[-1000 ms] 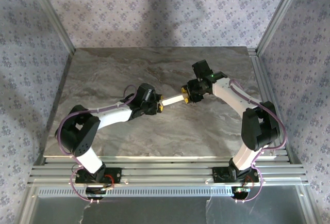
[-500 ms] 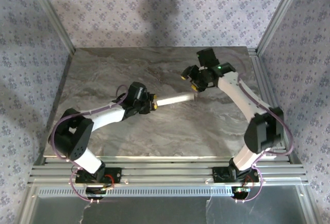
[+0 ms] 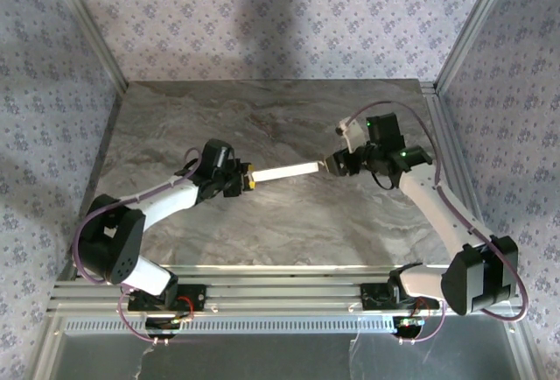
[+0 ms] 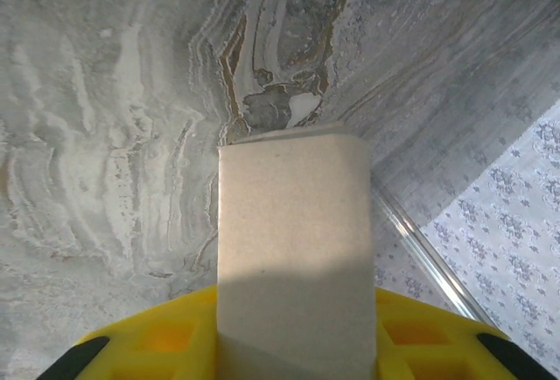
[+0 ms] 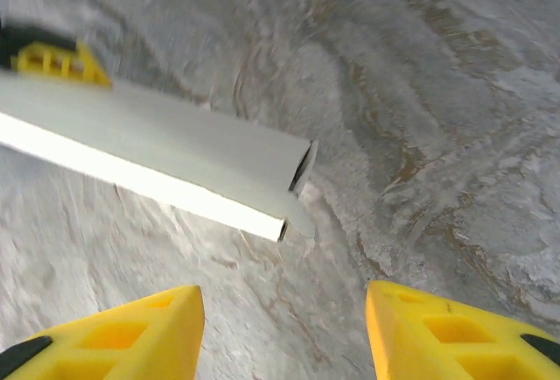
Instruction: Fold the paper box
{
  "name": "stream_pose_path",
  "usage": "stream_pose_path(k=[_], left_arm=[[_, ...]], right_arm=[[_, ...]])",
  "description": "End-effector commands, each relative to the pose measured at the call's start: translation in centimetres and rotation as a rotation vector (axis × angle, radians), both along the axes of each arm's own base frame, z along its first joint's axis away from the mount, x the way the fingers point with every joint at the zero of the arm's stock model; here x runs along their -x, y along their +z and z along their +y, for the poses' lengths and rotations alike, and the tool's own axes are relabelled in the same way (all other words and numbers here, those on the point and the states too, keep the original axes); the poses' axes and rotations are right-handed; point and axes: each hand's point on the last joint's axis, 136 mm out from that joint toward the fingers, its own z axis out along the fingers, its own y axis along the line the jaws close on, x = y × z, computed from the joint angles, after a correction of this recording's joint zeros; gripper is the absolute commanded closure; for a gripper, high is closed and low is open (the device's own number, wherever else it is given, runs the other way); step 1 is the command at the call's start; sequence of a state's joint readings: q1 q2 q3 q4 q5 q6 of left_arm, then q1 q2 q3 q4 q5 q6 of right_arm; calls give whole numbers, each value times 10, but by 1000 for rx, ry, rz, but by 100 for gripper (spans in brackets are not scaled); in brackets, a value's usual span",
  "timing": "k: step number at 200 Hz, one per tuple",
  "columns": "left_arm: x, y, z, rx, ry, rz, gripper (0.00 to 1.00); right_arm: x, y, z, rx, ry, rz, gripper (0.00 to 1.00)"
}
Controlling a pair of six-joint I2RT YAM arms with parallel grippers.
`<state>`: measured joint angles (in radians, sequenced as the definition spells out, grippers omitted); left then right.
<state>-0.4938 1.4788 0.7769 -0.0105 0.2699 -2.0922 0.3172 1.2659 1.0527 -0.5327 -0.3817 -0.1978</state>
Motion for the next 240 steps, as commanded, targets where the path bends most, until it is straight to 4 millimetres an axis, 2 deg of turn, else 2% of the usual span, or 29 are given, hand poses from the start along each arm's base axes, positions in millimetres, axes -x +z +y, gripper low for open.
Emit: stream_pose_path(k=[1,39,70,87,89,93,113,131,155,182,190,193,203,240], left_arm=[[10,-2,7,102,156,173,68],[9,-4,9,99,154,179,68],[9,-6,9,98,153,183,68],[9,-7,11,98,155,186,68],[9,-7,11,99,156,186,68],[9,-7,11,98,156,185,68],[9,-8,12,100,159,187,68],[8,-9,12,100,160,189,68],[7,-11,12,102,160,192,69],[6,-12,12,106,162,193,68],[6,-13,12,106,162,195,68],[5,-13,12,107,162,194,68],[6,-14,12,107,158,199,68],[8,-16,13,107,146,209,69]], right_arm=[[6,-10,-1,122,160,-98,47],[-5,-27,12,164,188,-30,49],[-19,-34,23,153,183,17,54],[-23,-42,23,157,168,51,55],[-28,-34,25,151,163,33,55],[-30,-31,26,146,163,30,56],[-35,-34,31,142,166,47,58],[-29,-40,33,153,181,90,60],[-24,-39,38,145,200,79,59],[-16,-36,38,123,210,64,55],[-21,-24,40,103,209,9,53],[-15,-34,38,107,210,28,53],[-12,-30,39,102,223,-4,49],[-14,-12,43,243,291,-272,31]])
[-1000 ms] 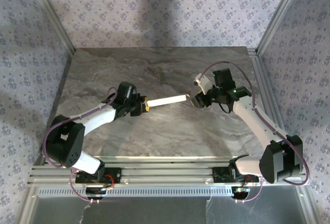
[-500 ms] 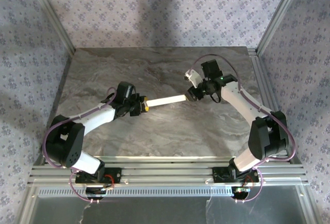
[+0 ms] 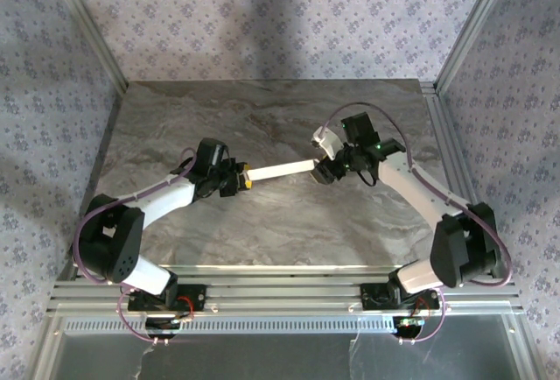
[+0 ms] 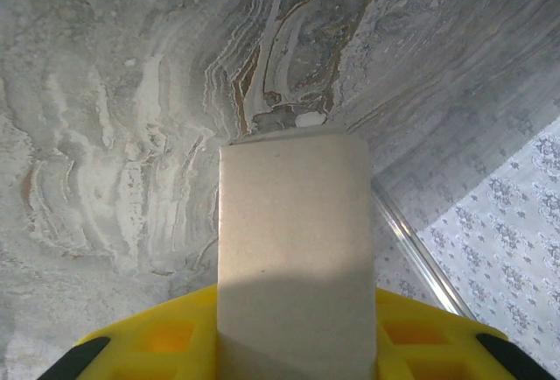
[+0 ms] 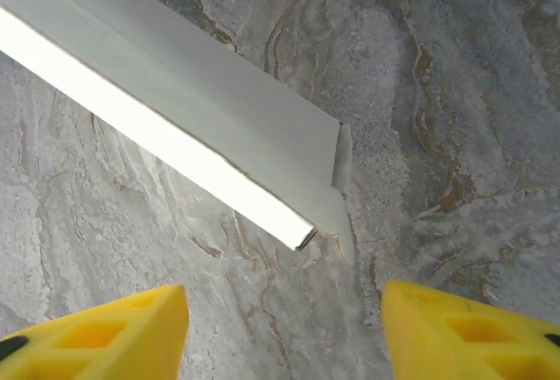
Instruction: Fold the paper box
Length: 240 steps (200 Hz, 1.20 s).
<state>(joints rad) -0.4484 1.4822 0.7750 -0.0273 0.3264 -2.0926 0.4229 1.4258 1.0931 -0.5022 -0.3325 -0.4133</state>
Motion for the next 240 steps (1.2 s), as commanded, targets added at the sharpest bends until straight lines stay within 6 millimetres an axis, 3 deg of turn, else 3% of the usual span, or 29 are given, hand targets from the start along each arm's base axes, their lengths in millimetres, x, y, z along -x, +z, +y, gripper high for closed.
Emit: stream_pose_path(k=[1,9,22,59,94,137,162,171,202,240], left_arm=[[9,-13,5,78,138,173,69],[10,-14,5,77,136,175,69],[10,-15,7,75,136,180,69],[12,-16,6,81,126,193,69],[19,-19,8,85,108,223,68],[28,-24,15,90,140,265,68],[32,-27,15,95,138,281,68],[32,-28,15,95,138,286,68],[33,-29,15,95,139,289,69],[33,-29,17,95,146,291,70]], right_arm=[[-6,25,8,63,86,-233,30],[-4,27,12,91,137,-292,16],[-1,24,19,135,229,-350,6],[-9,3,27,234,301,-301,8],[-22,25,20,101,186,-232,17],[-14,4,1,89,137,-89,39],[-12,-3,5,68,137,-39,46],[-19,11,11,35,140,-51,49],[-24,5,17,40,142,-1,60],[-18,3,17,43,138,40,63]])
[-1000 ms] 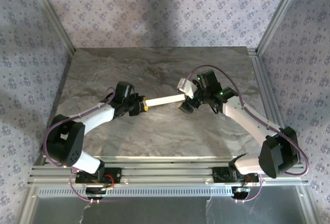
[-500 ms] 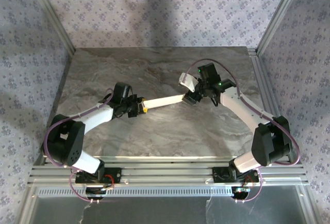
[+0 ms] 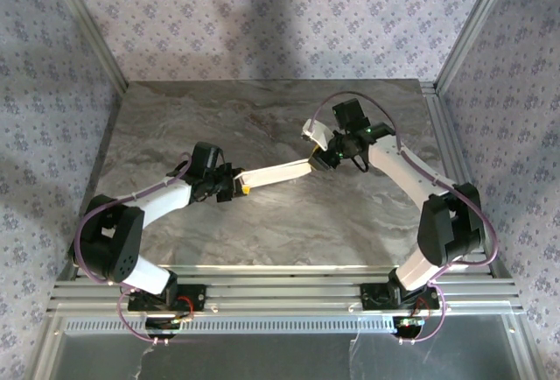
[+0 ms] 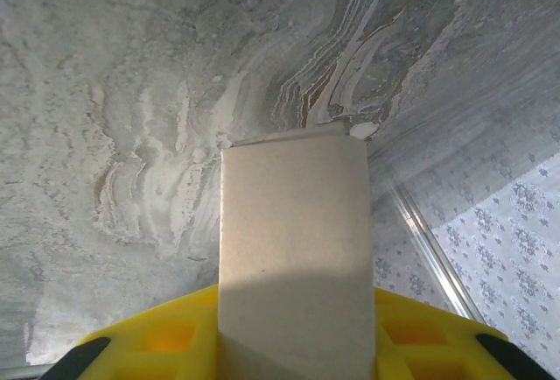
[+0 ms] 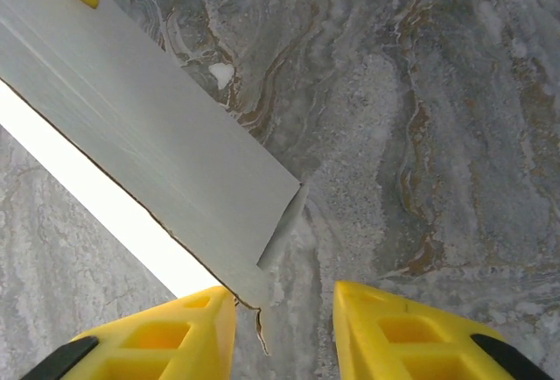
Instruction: Fold the paper box
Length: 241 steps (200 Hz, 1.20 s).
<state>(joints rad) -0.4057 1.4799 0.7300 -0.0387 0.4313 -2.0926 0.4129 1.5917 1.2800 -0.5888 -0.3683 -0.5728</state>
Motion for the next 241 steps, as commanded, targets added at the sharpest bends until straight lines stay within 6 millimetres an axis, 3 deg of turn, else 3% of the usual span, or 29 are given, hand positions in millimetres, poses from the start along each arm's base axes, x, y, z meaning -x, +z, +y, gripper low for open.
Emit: stream_pose_path(k=[1,24,75,93,134,151,200,222,241], left_arm=[[17,-17,11,37,168,215,70],[18,-19,12,36,171,218,70],[16,-19,10,41,163,216,70],[16,-20,10,39,161,217,71],[16,-20,10,46,159,214,69],[17,-22,10,54,163,215,64],[22,-31,12,82,186,219,37],[18,-31,14,93,197,200,32],[13,-30,17,99,207,185,35]], right_arm=[[10,3,3,-12,3,53,63],[16,7,2,-28,3,47,59],[20,-7,-1,6,-14,58,62],[15,-8,0,7,-29,66,67],[12,-7,6,-1,-48,104,90],[15,-8,8,0,-65,144,100],[27,-17,18,21,-57,189,100],[29,-21,22,30,-59,198,100],[28,-20,24,29,-62,198,100]])
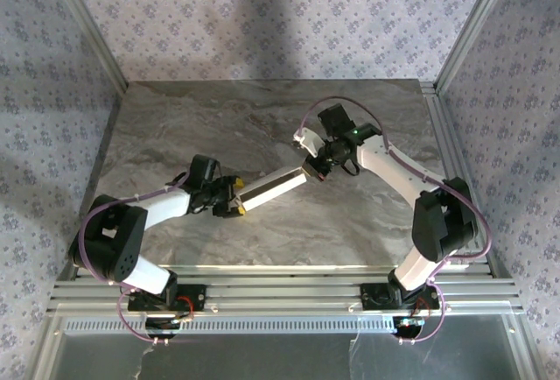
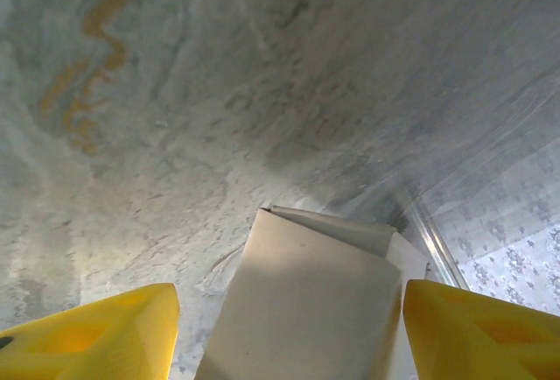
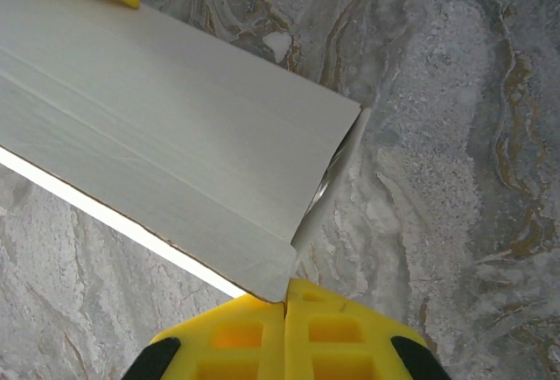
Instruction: Fold the paper box
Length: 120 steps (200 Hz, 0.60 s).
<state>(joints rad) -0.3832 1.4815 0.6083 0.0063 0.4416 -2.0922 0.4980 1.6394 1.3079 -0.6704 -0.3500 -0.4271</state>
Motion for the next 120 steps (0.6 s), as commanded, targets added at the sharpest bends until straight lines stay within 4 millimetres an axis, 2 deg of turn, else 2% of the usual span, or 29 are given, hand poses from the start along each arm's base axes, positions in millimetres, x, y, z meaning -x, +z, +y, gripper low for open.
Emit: stream_pose_path(k=[1,51,74,120], left_arm=[[-12,7,0,115,198,107,36],[-22,10,0,130,226,76,59],[-24,14,0,152,241,80,60],[-12,18,-5,232,273,155,61]], right_arm=[[3,-1,2,11,-19,39,100],[4,2,6,-1,-14,28,100],[3,8,9,-16,-23,28,100],[-2,10,14,13,-160,144,100]])
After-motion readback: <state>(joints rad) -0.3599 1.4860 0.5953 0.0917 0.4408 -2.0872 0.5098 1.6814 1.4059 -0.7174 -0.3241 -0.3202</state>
